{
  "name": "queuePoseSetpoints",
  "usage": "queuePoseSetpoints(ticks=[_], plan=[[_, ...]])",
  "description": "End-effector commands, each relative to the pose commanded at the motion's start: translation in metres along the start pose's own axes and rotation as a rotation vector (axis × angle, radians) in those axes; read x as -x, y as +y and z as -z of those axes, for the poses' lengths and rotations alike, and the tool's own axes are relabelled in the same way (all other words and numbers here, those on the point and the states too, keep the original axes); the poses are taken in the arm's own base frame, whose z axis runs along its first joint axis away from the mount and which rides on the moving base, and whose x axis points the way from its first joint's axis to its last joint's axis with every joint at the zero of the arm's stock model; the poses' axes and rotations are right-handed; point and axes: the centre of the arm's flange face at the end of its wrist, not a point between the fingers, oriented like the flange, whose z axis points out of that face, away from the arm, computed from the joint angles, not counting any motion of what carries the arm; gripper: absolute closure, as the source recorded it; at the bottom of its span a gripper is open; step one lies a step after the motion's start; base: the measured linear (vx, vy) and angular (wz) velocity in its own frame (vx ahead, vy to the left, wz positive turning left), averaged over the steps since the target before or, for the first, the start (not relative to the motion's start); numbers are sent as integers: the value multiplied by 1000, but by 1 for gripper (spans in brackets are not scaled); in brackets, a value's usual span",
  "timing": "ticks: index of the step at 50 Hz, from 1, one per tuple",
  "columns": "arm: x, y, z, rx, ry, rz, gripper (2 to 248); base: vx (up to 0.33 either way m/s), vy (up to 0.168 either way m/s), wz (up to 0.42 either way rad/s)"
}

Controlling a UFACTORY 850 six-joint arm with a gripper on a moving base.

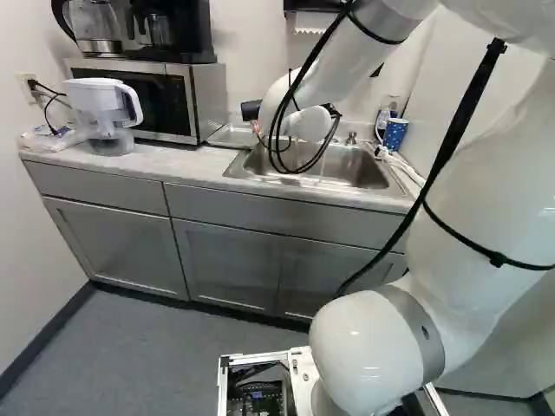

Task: Rinse the cup and place it in the tray

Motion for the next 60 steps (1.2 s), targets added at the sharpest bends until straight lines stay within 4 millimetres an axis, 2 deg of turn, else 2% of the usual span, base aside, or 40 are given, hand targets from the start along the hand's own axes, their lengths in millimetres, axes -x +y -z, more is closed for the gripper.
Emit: queuePoseSetpoints(ticks=[52, 60], plan=[[0, 0, 0, 0, 0, -546, 128, 0, 0, 0], [0, 0, 0, 0, 0, -546, 128, 0, 0, 0]])
